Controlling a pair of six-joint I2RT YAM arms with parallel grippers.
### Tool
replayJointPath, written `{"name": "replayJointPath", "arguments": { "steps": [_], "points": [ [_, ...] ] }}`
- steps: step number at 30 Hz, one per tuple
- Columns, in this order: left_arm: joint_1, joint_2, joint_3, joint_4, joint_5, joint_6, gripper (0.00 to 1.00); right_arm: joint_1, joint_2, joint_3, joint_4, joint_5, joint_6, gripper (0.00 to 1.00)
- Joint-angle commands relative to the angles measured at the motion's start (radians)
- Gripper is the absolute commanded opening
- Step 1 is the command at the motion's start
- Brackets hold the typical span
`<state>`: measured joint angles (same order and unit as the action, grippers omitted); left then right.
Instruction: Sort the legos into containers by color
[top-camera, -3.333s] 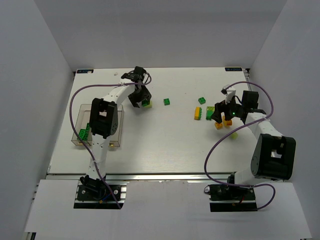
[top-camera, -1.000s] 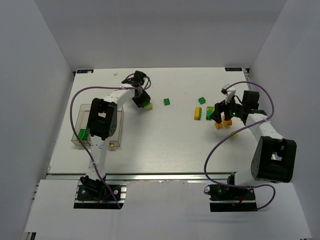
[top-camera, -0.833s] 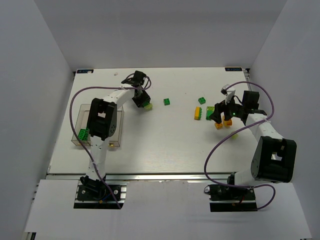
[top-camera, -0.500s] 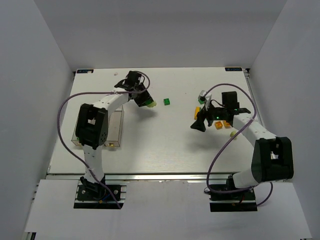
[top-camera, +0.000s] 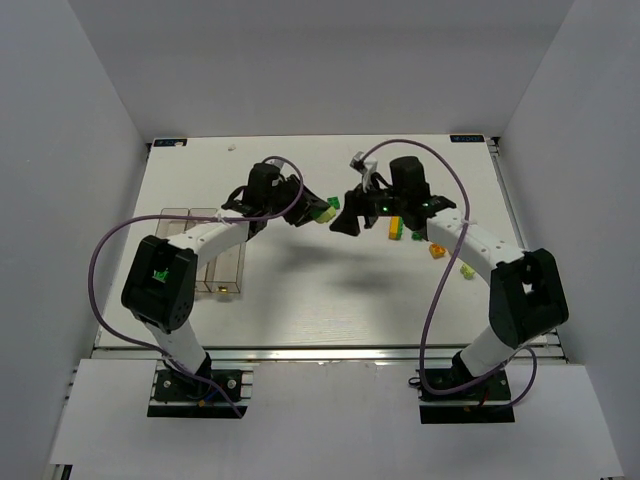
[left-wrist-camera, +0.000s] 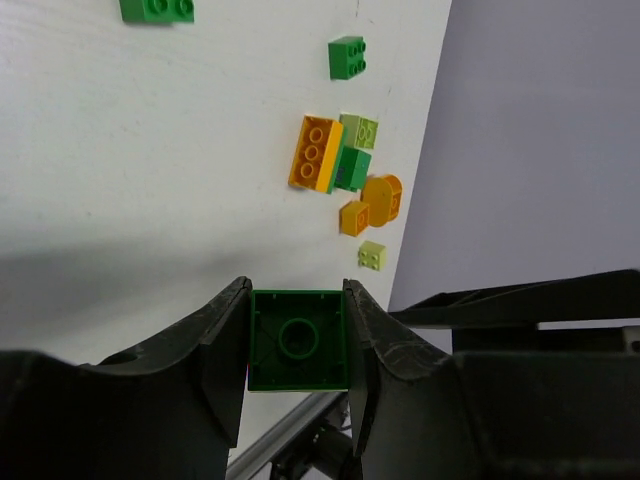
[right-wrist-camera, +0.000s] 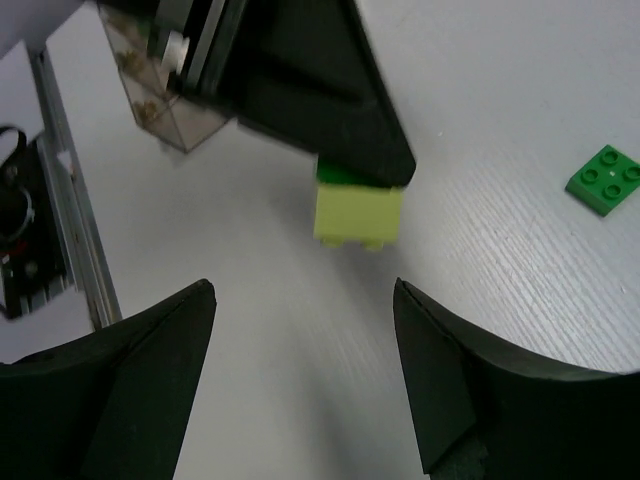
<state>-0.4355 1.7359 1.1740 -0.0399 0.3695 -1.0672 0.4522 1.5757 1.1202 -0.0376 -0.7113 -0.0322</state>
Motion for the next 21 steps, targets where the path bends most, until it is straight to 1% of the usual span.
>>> {"name": "replayJointPath", "arguments": {
  "steps": [1, 5, 9, 17, 19, 20, 21],
  "points": [
    [-0.002, -0.094, -0.048, 0.124, 0.013, -0.076, 0.04, 0.057, 0.030, 0.102, 0.053, 0.223, 0.239, 0.76],
    [-0.003, -0.124, -0.082, 0.139, 0.003, -0.085, 0.03, 0.114, 0.049, 0.122, 0.054, 0.280, 0.249, 0.79],
    [-0.003, -0.144, -0.112, 0.150, 0.003, -0.093, 0.03, 0.137, 0.083, 0.141, 0.039, 0.300, 0.252, 0.78],
    [-0.003, -0.157, -0.128, 0.166, 0.013, -0.100, 0.03, 0.146, 0.112, 0.156, 0.039, 0.329, 0.236, 0.73],
    [-0.003, -0.154, -0.125, 0.164, 0.016, -0.100, 0.03, 0.146, 0.113, 0.156, 0.053, 0.322, 0.219, 0.70],
    [-0.003, -0.154, -0.125, 0.164, 0.014, -0.099, 0.03, 0.146, 0.112, 0.158, 0.057, 0.317, 0.213, 0.66],
    [-0.003, -0.153, -0.125, 0.163, 0.016, -0.099, 0.03, 0.146, 0.113, 0.156, 0.064, 0.316, 0.209, 0.65]
  ]
}}
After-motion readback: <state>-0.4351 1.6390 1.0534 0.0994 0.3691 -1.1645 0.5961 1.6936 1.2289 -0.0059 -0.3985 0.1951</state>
